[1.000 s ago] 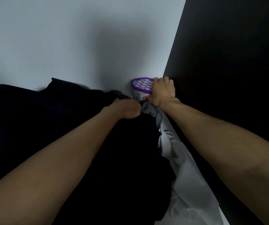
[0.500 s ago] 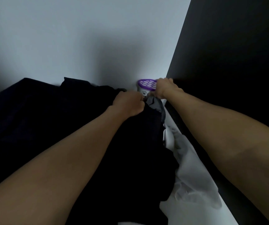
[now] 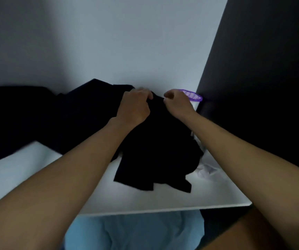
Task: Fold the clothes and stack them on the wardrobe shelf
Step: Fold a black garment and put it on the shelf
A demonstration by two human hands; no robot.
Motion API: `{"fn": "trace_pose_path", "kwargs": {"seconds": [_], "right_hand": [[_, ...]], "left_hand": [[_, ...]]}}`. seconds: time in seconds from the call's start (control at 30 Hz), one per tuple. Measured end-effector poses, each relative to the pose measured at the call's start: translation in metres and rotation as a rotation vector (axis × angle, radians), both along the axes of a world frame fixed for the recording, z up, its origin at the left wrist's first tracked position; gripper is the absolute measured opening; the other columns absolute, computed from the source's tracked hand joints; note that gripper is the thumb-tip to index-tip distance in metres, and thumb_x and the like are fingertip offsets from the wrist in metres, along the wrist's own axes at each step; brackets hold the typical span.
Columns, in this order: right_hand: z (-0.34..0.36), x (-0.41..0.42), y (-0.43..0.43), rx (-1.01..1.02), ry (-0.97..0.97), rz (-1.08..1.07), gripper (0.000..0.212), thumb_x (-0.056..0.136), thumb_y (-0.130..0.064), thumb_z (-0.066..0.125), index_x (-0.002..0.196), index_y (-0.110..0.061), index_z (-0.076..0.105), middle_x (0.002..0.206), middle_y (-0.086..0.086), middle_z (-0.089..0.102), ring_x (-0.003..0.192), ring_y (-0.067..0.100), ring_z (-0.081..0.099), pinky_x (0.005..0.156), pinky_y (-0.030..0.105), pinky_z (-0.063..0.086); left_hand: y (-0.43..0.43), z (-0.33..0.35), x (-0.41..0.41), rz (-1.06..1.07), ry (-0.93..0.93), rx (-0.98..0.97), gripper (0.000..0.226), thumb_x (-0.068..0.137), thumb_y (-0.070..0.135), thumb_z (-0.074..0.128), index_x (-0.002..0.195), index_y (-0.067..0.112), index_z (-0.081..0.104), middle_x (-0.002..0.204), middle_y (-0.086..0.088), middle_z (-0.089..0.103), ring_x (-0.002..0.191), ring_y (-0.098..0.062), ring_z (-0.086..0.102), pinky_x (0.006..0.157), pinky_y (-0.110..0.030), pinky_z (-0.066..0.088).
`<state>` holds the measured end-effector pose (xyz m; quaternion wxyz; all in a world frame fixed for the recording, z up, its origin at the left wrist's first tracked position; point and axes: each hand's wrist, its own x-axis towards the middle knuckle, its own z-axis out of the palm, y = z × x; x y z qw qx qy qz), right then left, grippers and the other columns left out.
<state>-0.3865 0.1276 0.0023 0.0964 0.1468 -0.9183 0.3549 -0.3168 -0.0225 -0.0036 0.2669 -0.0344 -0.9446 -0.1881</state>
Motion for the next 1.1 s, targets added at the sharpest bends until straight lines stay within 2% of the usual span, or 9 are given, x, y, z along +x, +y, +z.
{"fn": "trace_pose_path", "kwargs": {"seconds": [0.07, 0.13, 0.23, 0.37, 0.43, 0.57, 0.67, 0.83, 1.1], "right_hand": [[-0.009, 0.026, -0.013, 0.062, 0.002, 0.124, 0.031, 0.092, -0.028, 0.060, 0.119, -0.013, 0.066, 0.120, 0.006, 0.068, 0.113, 0.022, 0.062, 0.083, 0.018, 0.037], [-0.021, 0.049, -0.024, 0.175, -0.047, 0.243, 0.050, 0.090, -0.040, 0.062, 0.133, -0.013, 0.057, 0.133, 0.009, 0.061, 0.123, 0.027, 0.056, 0.101, 0.031, 0.042], [-0.037, 0.073, -0.038, 0.382, -0.026, 0.243, 0.065, 0.088, -0.051, 0.058, 0.140, -0.013, 0.046, 0.146, 0.012, 0.047, 0.136, 0.034, 0.042, 0.113, 0.055, 0.032], [-0.048, 0.100, -0.044, 0.444, 0.055, 0.180, 0.066, 0.092, -0.047, 0.052, 0.145, -0.010, 0.039, 0.154, 0.016, 0.036, 0.143, 0.036, 0.030, 0.117, 0.062, 0.018], [-0.050, 0.115, -0.047, 0.452, 0.051, 0.193, 0.064, 0.094, -0.039, 0.051, 0.150, -0.011, 0.035, 0.158, 0.016, 0.029, 0.146, 0.036, 0.025, 0.118, 0.063, 0.012], [-0.040, 0.151, -0.066, 0.397, 0.057, 0.285, 0.055, 0.090, -0.025, 0.055, 0.142, -0.010, 0.046, 0.152, 0.014, 0.038, 0.141, 0.035, 0.033, 0.117, 0.064, 0.017], [-0.032, 0.174, -0.084, 0.348, 0.108, 0.355, 0.053, 0.089, -0.022, 0.056, 0.140, -0.009, 0.049, 0.145, 0.011, 0.045, 0.136, 0.032, 0.041, 0.114, 0.060, 0.026], [-0.017, 0.194, -0.119, 0.278, 0.164, 0.480, 0.042, 0.092, -0.019, 0.059, 0.132, -0.006, 0.056, 0.136, 0.011, 0.056, 0.125, 0.030, 0.054, 0.106, 0.047, 0.043], [-0.028, 0.222, -0.197, 0.288, 0.037, 0.614, 0.045, 0.094, -0.019, 0.058, 0.137, -0.009, 0.053, 0.133, 0.010, 0.059, 0.123, 0.027, 0.055, 0.104, 0.044, 0.046]], "left_hand": [[-0.023, 0.007, 0.036, 0.119, -0.063, -0.049, 0.040, 0.085, 0.001, 0.048, 0.116, 0.018, 0.064, 0.125, -0.004, 0.062, 0.116, -0.026, 0.056, 0.104, -0.041, 0.036], [-0.046, 0.012, 0.077, 0.231, -0.214, -0.112, 0.037, 0.087, 0.006, 0.049, 0.116, 0.023, 0.065, 0.123, -0.002, 0.064, 0.114, -0.026, 0.058, 0.104, -0.040, 0.035], [-0.069, 0.015, 0.141, 0.376, -0.476, -0.279, 0.032, 0.088, 0.012, 0.051, 0.116, 0.023, 0.065, 0.116, -0.004, 0.065, 0.106, -0.029, 0.061, 0.089, -0.037, 0.043], [-0.080, 0.005, 0.213, 0.527, -0.646, -0.589, 0.006, 0.087, 0.020, 0.053, 0.092, 0.023, 0.051, 0.074, 0.004, 0.045, 0.079, -0.024, 0.052, 0.072, -0.033, 0.035], [-0.090, 0.000, 0.241, 0.568, -0.692, -0.719, 0.003, 0.087, 0.025, 0.052, 0.086, 0.024, 0.049, 0.065, 0.005, 0.038, 0.069, -0.020, 0.044, 0.068, -0.032, 0.035], [-0.112, -0.017, 0.275, 0.540, -0.635, -1.088, 0.019, 0.091, 0.028, 0.051, 0.091, 0.023, 0.069, 0.084, 0.004, 0.070, 0.073, -0.018, 0.061, 0.055, -0.029, 0.024], [-0.123, -0.027, 0.273, 0.476, -0.515, -1.138, 0.024, 0.092, 0.032, 0.047, 0.088, 0.023, 0.069, 0.088, 0.006, 0.073, 0.082, -0.016, 0.069, 0.052, -0.029, 0.017], [-0.149, -0.031, 0.280, 0.422, -0.443, -1.130, 0.029, 0.090, 0.033, 0.045, 0.080, 0.022, 0.070, 0.079, 0.004, 0.073, 0.074, -0.018, 0.069, 0.056, -0.029, 0.028], [-0.217, -0.030, 0.304, 0.497, -0.498, -1.034, 0.031, 0.089, 0.034, 0.045, 0.089, 0.019, 0.072, 0.088, 0.002, 0.074, 0.085, -0.020, 0.069, 0.062, -0.030, 0.033]]}}
